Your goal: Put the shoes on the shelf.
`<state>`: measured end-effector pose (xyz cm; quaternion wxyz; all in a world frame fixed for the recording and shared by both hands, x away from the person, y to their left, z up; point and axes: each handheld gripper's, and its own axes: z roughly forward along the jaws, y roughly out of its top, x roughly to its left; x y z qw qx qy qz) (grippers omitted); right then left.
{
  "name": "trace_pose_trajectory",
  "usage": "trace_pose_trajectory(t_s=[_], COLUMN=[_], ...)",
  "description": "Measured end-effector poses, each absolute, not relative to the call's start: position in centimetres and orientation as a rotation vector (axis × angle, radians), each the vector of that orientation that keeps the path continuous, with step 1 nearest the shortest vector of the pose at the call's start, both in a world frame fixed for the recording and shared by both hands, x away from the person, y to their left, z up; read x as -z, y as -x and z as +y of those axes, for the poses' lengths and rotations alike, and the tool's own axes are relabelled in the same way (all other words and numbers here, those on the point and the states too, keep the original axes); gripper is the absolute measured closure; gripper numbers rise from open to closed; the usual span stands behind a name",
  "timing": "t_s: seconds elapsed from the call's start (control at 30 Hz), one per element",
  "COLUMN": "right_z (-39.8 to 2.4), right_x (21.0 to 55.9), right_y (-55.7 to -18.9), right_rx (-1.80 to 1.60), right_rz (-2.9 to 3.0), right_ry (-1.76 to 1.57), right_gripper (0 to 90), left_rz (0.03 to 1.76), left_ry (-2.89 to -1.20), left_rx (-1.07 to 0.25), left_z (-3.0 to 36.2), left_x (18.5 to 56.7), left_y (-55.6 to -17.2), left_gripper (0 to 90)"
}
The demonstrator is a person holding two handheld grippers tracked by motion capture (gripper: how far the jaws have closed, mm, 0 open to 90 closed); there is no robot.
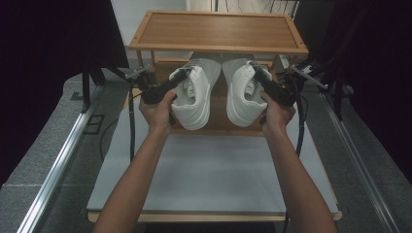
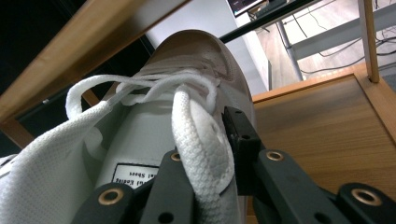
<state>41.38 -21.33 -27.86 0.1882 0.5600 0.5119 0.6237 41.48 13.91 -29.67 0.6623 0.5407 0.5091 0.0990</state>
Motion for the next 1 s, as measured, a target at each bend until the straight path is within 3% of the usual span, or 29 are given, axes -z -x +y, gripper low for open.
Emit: trace_pose_trajectory(t_s=[1.0], right_z=[-20.3], right_x=[29.8], right_y=[-44.4], right_rx=[-1.659], right_rz=[1.432], right_ry=[-1.663], right_gripper=[77.8], left_rz=[1.240], left_ry=[-1.238], left_rx=[-0.238], left_z=[12.7], left_x=[30.9], left_y=[-43.5], left_gripper=[80.1])
